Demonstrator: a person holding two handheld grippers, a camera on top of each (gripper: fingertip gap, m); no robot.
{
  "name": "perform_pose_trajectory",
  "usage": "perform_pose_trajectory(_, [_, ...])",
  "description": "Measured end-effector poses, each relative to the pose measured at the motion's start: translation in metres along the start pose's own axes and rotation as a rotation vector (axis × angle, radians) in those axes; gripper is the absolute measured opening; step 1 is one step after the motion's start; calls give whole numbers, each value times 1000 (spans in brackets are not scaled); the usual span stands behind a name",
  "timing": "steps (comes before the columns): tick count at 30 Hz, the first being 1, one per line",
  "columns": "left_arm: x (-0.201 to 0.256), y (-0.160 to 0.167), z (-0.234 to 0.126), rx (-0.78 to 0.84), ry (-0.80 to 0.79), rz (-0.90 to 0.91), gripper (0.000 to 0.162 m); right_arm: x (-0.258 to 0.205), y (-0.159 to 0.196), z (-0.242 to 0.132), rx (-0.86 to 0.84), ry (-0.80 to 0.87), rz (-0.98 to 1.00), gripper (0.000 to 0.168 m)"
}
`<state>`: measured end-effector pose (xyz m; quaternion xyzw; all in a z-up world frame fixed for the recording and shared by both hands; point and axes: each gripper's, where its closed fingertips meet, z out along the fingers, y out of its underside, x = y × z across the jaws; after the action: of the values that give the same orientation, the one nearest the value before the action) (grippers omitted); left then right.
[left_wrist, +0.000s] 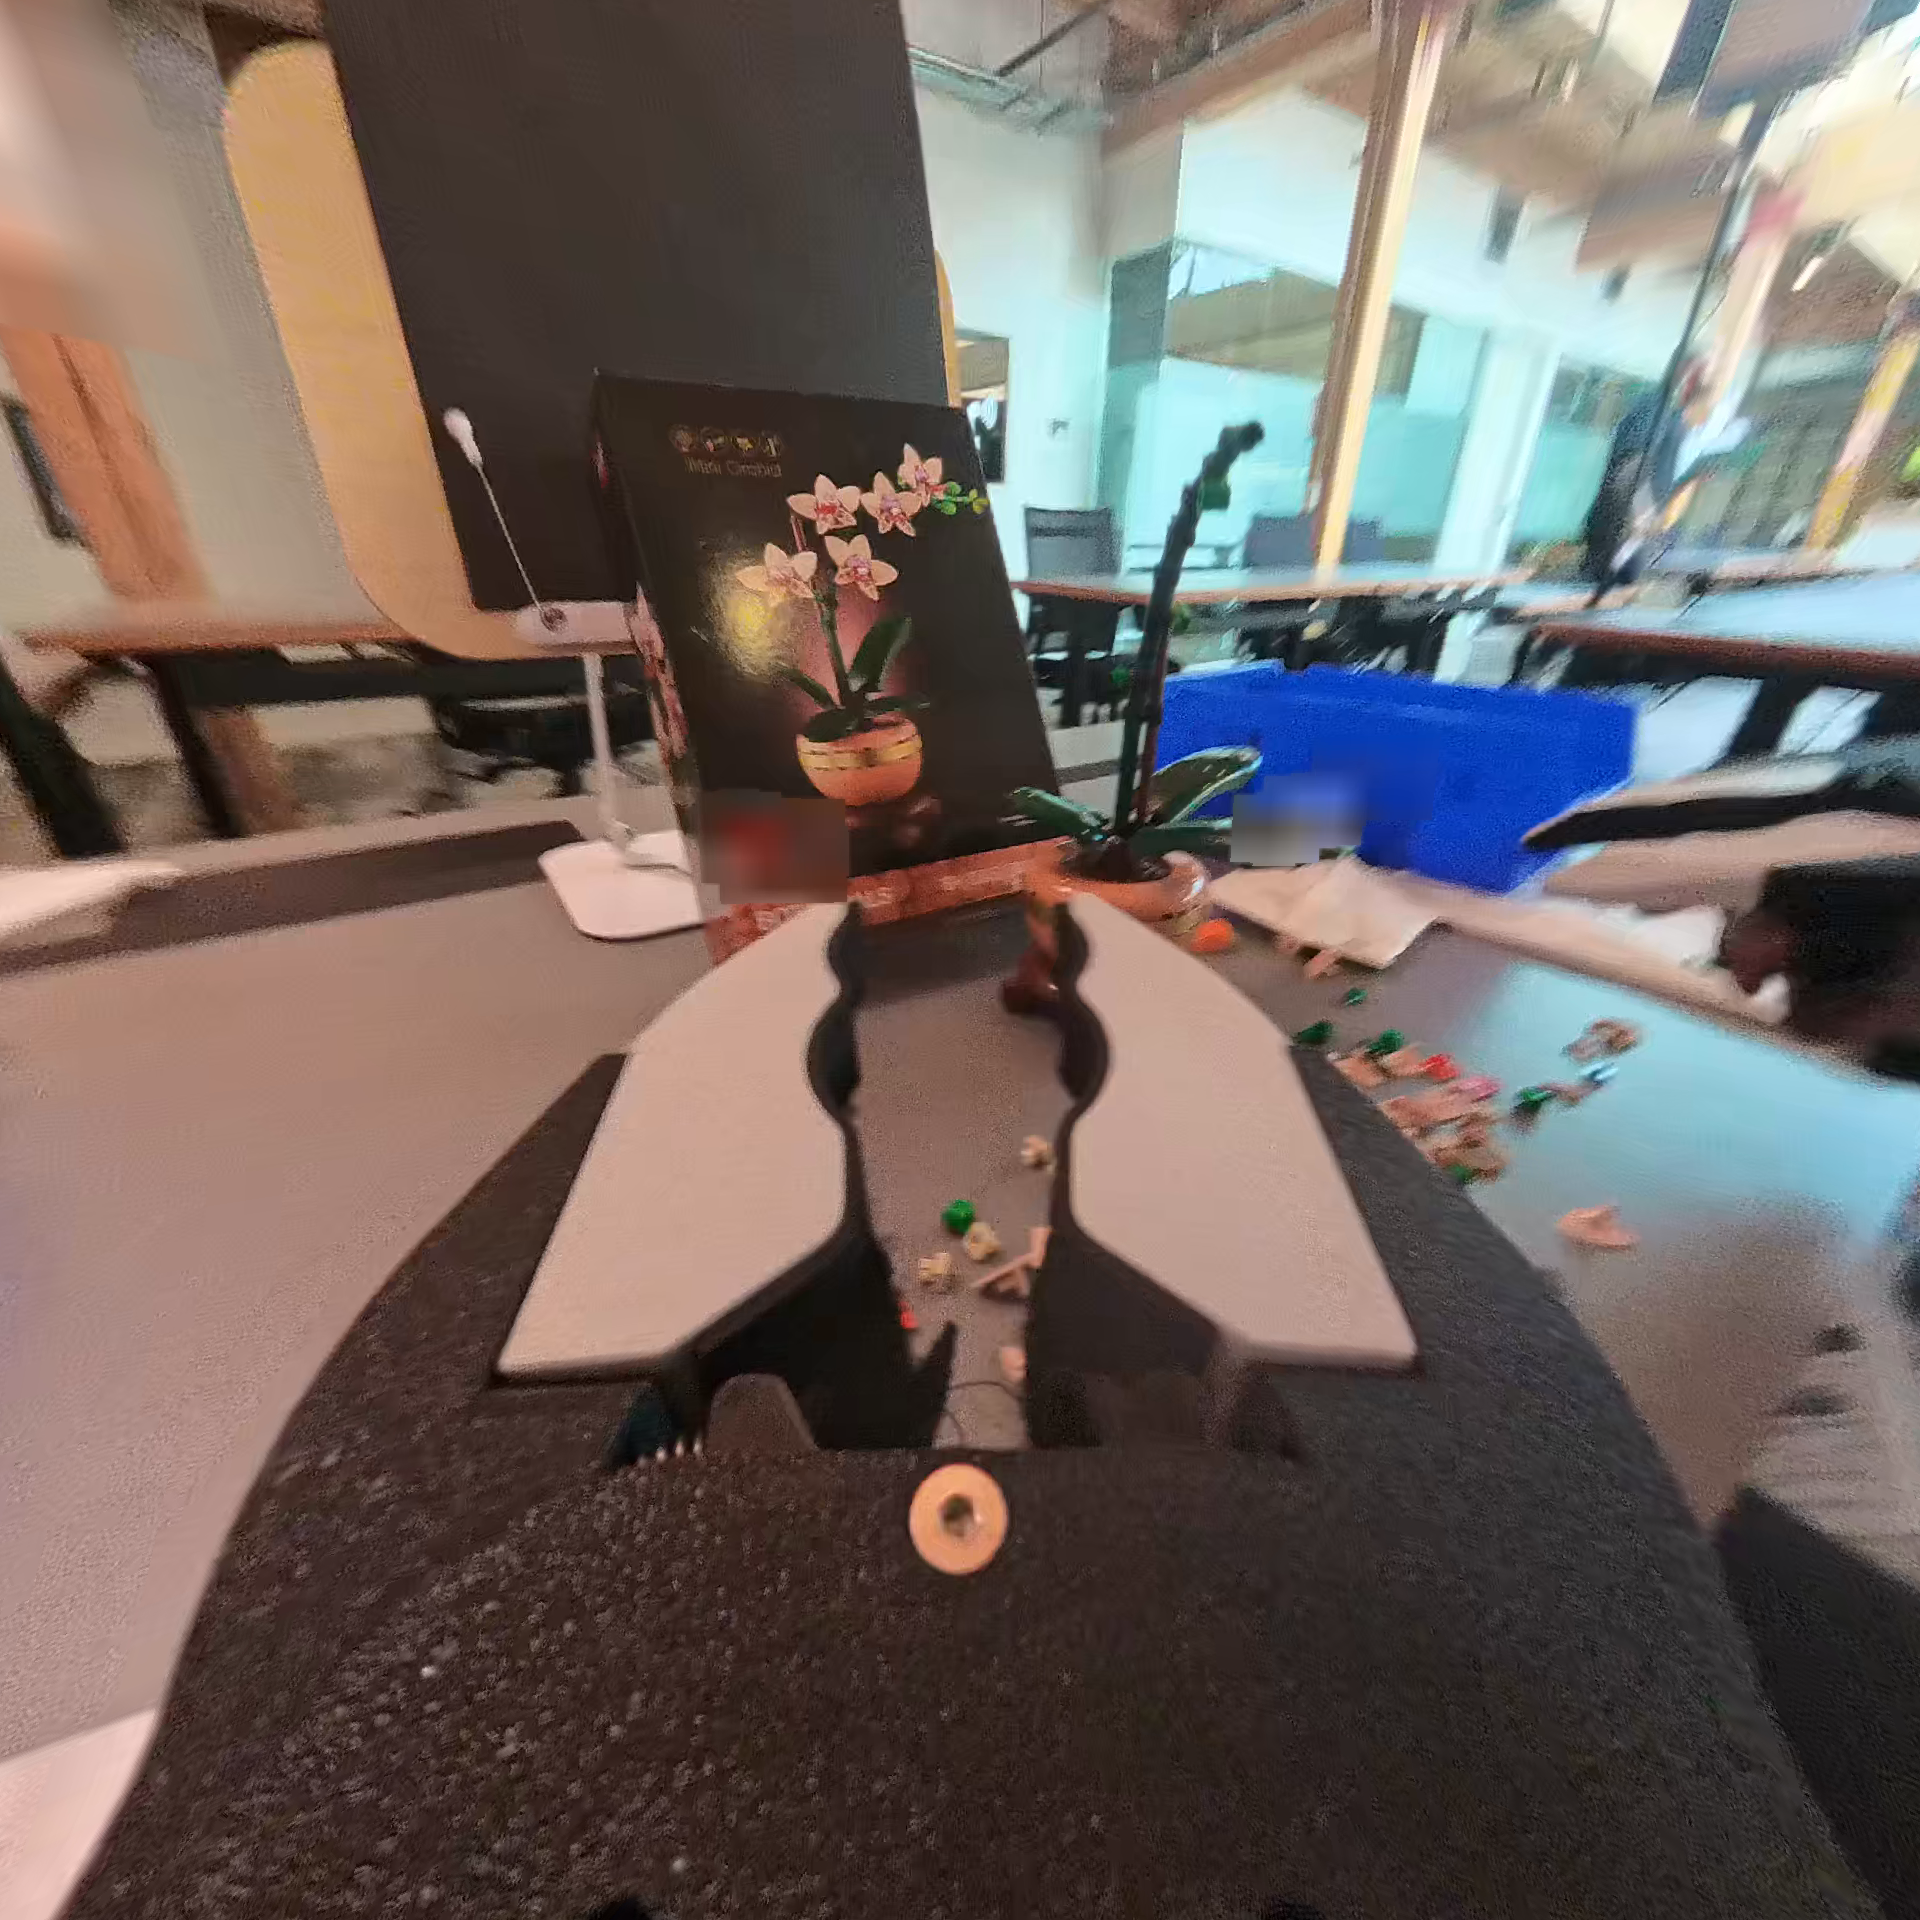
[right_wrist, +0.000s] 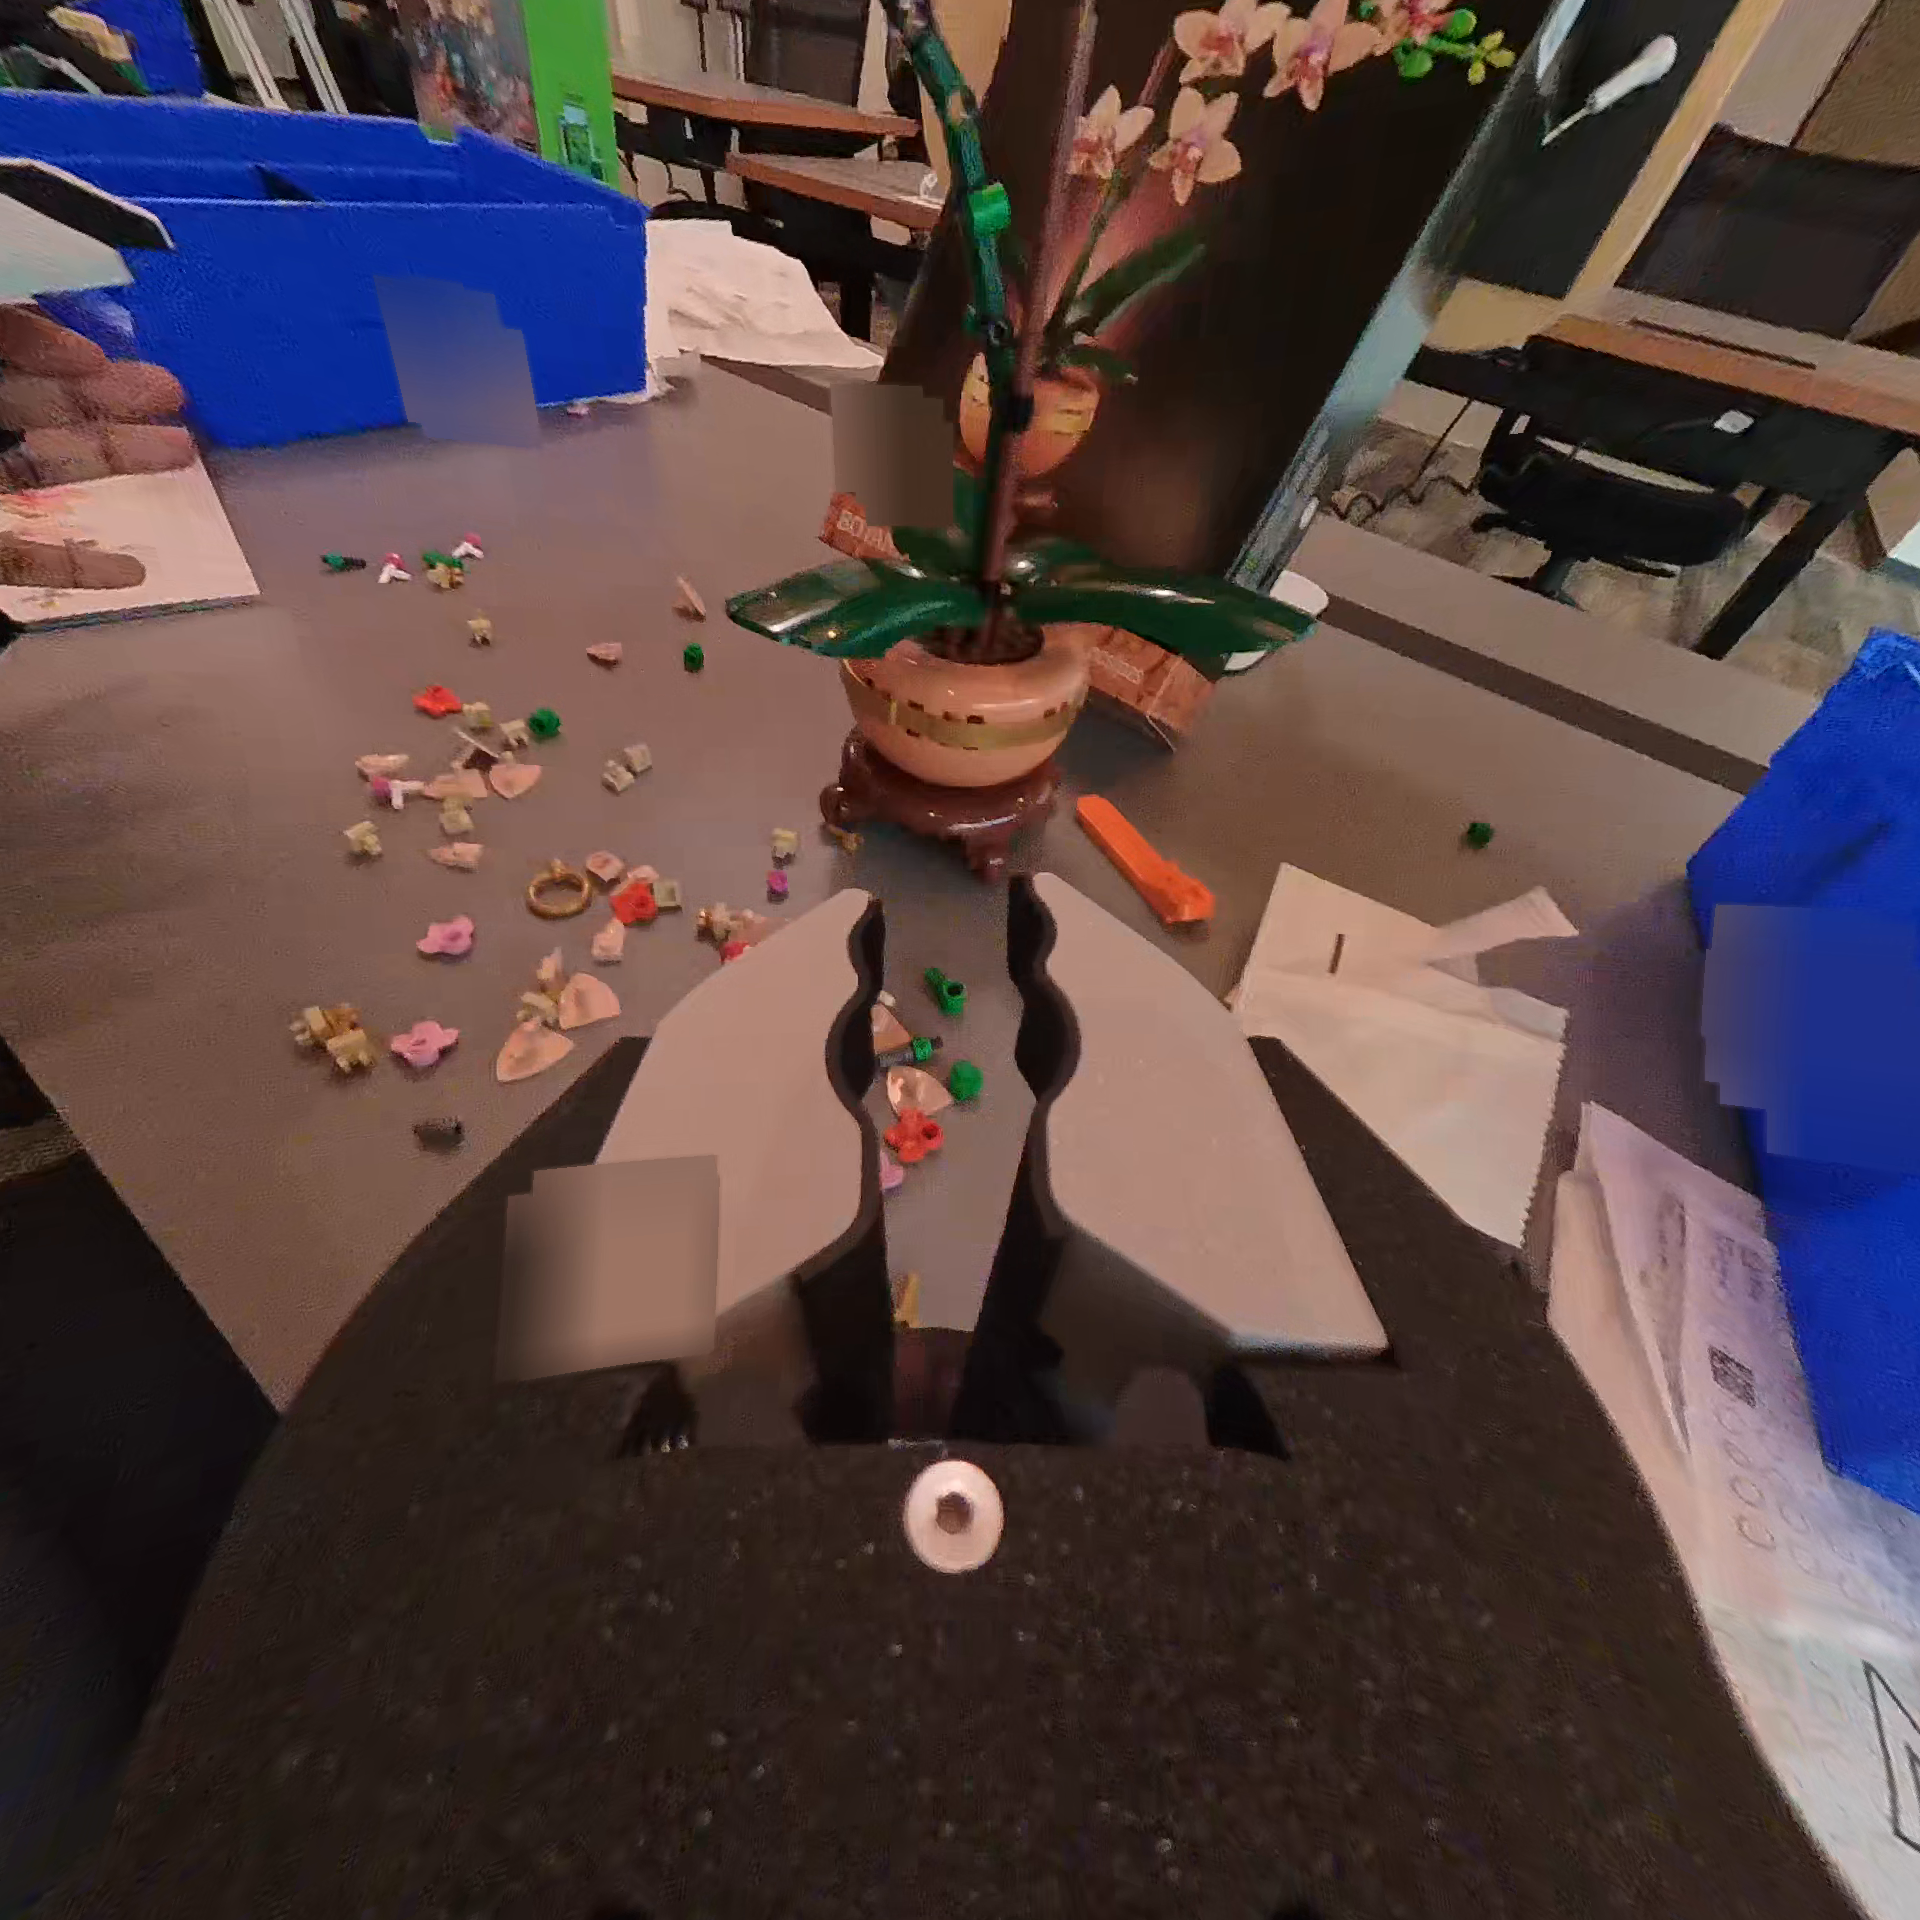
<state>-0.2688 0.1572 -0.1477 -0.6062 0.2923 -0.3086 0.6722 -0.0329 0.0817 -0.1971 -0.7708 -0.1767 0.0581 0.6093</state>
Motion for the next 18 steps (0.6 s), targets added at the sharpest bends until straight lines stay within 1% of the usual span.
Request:
perform_pose_trajectory(1, [1, -1, -1, 8, 27, -73, 55, 4, 3, -4, -6, 1, 3, 26])
perform_pose_trajectory(2, [2, -2, 0, 11, 53, -139, 95, 6, 5, -6, -10, -12, -8, 31])
perform_pose_trajectory(4, [5, 2, 3, -17, 90, -232, 110, 3, 12, -7, -35, -66, -56, 33])
perform_pose_trajectory(5, [5, 5, 4, -41, 89, -244, 117, 0, 16, -4, -54, -89, -84, 42])
perform_pose_trajectory(6, [6, 8, 4, -53, 83, -228, 124, -3, 19, -1, -73, -113, -112, 43])
perform_pose_trajectory(8, [10, 11, 5, -60, 83, -179, 139, -21, 23, 8, -92, -234, -172, 42])
perform_pose_trajectory(9, [13, 13, 6, -74, 91, -161, 146, -27, 26, 15, -115, -281, -199, 37])
perform_pose_trajectory(12, [20, 19, 10, -98, 102, -129, 146, -29, 36, 44, -206, -362, -212, 21])
perform_pose_trajectory(16, [21, 25, 11, -121, 87, -85, 143, -43, 46, 69, -316, -594, -243, 19])
perform_pose_trajectory(18, [23, 32, 11, -145, 91, -61, 141, -47, 51, 79, -345, -633, -295, 18])
